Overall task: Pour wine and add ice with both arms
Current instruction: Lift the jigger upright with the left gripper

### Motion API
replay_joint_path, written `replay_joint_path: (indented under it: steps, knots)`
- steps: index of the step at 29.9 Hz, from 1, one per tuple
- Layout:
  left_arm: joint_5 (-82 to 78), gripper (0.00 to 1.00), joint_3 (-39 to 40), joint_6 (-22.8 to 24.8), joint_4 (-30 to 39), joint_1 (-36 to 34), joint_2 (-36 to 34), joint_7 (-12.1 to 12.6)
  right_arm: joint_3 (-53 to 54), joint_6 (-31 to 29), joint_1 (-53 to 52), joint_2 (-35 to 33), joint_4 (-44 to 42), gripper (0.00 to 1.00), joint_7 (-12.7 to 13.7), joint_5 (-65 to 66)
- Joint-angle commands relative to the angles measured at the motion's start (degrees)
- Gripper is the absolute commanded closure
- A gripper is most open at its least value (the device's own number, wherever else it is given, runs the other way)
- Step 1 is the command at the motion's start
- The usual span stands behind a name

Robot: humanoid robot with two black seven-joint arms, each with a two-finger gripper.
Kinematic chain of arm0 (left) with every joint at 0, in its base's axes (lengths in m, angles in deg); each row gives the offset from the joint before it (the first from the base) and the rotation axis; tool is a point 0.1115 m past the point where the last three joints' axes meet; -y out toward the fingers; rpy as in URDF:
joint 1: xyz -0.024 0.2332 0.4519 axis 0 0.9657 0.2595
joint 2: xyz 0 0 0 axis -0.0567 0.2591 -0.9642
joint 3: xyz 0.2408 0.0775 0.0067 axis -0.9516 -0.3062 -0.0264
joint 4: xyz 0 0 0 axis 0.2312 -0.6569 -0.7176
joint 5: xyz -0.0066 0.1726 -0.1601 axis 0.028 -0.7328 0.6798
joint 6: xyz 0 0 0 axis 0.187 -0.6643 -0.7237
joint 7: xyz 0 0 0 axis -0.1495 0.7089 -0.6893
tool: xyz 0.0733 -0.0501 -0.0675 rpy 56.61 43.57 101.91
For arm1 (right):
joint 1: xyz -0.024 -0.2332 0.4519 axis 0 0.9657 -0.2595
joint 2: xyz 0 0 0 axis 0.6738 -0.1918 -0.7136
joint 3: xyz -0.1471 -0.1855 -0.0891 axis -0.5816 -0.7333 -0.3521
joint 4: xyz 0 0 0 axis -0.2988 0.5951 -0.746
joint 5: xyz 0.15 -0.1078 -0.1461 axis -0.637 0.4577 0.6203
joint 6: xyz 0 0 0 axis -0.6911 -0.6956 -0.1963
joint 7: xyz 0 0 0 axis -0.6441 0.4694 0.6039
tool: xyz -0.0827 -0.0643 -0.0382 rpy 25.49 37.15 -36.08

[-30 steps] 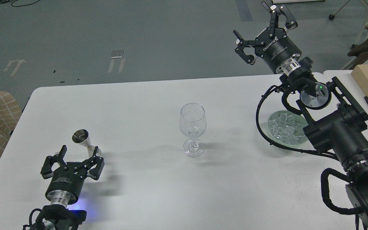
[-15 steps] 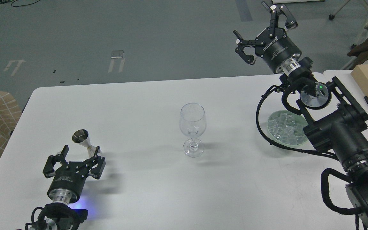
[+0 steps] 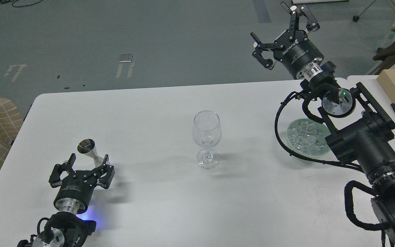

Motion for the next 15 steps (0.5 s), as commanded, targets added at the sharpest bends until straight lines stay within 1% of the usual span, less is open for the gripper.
replay_joint_path:
  steps: [1,3,4,11,12,13,15]
  knots:
    - [-0.01,0.06,0.01,-0.39,-0.06,-0.59,0.0,-0.18,0.0,0.03,0.12,0.0,-0.01,0.0,-0.02,0.0]
    - [-0.01,0.08,0.01,-0.4,-0.15,-0.68,0.0,-0.18,0.0,0.03,0.12,0.0,-0.01,0.0,-0.02,0.0]
    - [-0.09,0.11,0.01,-0.05,-0.06,-0.68,0.0,-0.27,0.0,0.03,0.12,0.0,-0.01,0.0,-0.02,0.0]
    - [-0.01,0.14,0.01,0.04,-0.32,-1.47,0.0,-0.1,0.0,0.12,0.12,0.0,-0.01,0.0,-0.02,0.0]
    - [-0.01,0.19,0.01,0.04,-0.32,-1.47,0.0,-0.18,0.0,0.12,0.12,0.0,-0.01,0.0,-0.02,0.0]
    - [-0.18,0.22,-0.08,0.04,-0.32,-1.47,0.0,-0.27,0.0,0.12,0.03,0.0,-0.01,0.0,-0.02,0.0]
    - [-0.18,0.23,-0.08,-0.13,-0.32,-1.47,0.0,-0.27,0.0,0.12,0.03,0.0,-0.01,0.0,-0.02,0.0]
